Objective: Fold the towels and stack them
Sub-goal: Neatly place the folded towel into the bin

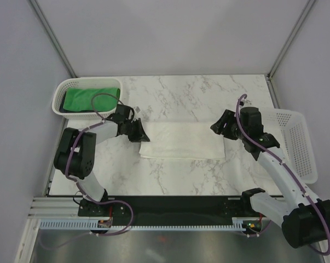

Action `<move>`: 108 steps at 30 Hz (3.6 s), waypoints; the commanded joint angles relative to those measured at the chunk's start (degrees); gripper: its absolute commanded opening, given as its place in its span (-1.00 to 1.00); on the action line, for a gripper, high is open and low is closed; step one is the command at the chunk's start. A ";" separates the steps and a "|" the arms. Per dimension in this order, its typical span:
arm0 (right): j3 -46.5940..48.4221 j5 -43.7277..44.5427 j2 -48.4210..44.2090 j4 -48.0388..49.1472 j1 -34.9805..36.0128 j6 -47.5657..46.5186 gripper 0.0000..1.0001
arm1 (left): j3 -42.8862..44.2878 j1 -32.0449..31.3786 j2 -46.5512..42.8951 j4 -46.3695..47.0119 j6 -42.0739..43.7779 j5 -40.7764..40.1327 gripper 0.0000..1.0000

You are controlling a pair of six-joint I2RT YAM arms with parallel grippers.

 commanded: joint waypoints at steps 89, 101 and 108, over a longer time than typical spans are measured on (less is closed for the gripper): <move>8.16 -4.21 19.33 3.83 0.01 -6.30 0.95 | 81.95 36.17 39.06 -24.95 35.30 -43.11 -0.72; 9.57 -3.77 22.14 3.92 0.01 -5.94 0.95 | 84.94 34.68 39.69 -23.63 32.48 -44.44 0.26; 11.06 -3.50 17.23 3.04 0.01 -4.98 0.96 | 82.39 27.21 33.53 -24.06 30.57 -50.05 0.99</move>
